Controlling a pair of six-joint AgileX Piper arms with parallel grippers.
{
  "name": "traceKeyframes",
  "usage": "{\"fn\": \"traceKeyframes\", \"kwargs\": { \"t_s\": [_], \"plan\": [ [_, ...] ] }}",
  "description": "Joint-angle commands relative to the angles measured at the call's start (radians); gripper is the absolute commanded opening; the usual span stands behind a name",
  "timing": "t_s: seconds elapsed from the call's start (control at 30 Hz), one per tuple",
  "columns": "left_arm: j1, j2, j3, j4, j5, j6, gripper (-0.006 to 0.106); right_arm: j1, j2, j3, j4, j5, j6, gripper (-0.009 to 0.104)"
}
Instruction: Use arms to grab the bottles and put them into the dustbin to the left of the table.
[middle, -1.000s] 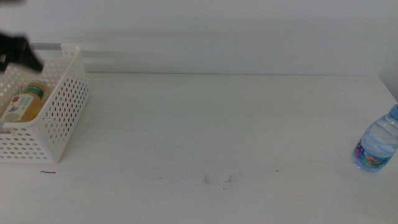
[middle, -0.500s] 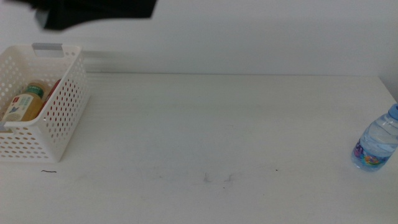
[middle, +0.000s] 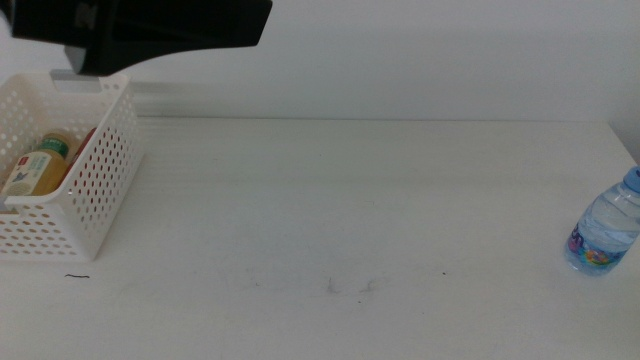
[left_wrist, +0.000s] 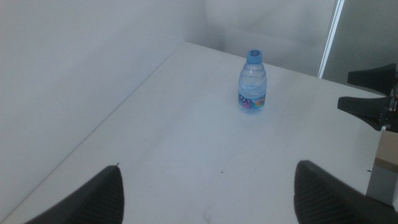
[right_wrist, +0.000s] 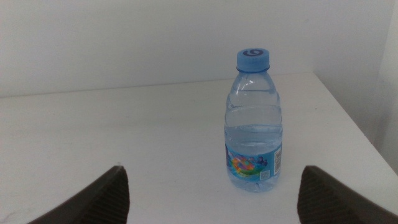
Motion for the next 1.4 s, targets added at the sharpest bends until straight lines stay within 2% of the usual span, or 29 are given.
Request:
{"fn": "traceKeyframes", "kwargs": {
  "t_s": [0.0, 0.2, 0.27, 0.4, 0.6, 0.73, 0.9, 1.07, 1.17, 1.37],
  "plan": [
    [-0.008, -0.002, 0.004, -0.002, -0.015, -0.009, 0.094, -0.001, -0.004, 0.004, -0.008, -0.010, -0.004, 0.081],
    [-0.008, -0.002, 0.004, -0.002, -0.019, -0.009, 0.094, -0.001, -0.004, 0.004, -0.008, -0.040, -0.004, 0.081],
    [-0.008, -0.002, 0.004, -0.002, -0.019, -0.009, 0.094, -0.001, -0.004, 0.004, 0.018, -0.076, 0.003, 0.081],
    [-0.008, -0.002, 0.004, -0.002, -0.019, -0.009, 0.094, -0.001, -0.004, 0.004, -0.061, -0.145, -0.020, 0.081],
    [-0.008, -0.002, 0.004, 0.006, -0.019, -0.009, 0.094, -0.001, 0.253, 0.004, -0.063, -0.372, -0.009, 0.081],
    [-0.008, -0.002, 0.004, 0.011, -0.019, -0.009, 0.094, -0.001, 0.478, 0.004, -0.023, -0.561, -0.058, 0.081],
    [-0.008, -0.002, 0.004, 0.012, -0.024, -0.009, 0.094, 0.005, 0.613, 0.004, 0.066, -0.650, -0.114, 0.081],
    [-0.008, -0.002, 0.004, 0.011, -0.031, -0.009, 0.094, -0.063, 0.720, 0.004, 0.069, -0.720, -0.157, 0.081],
    [-0.008, -0.002, 0.004, 0.011, -0.034, -0.009, 0.094, -0.108, 0.817, 0.004, 0.072, -0.811, -0.128, 0.081],
    [-0.008, -0.002, 0.004, 0.012, -0.042, -0.009, 0.094, -0.119, 1.069, 0.004, 0.083, -1.010, -0.076, 0.081]
  ]
}}
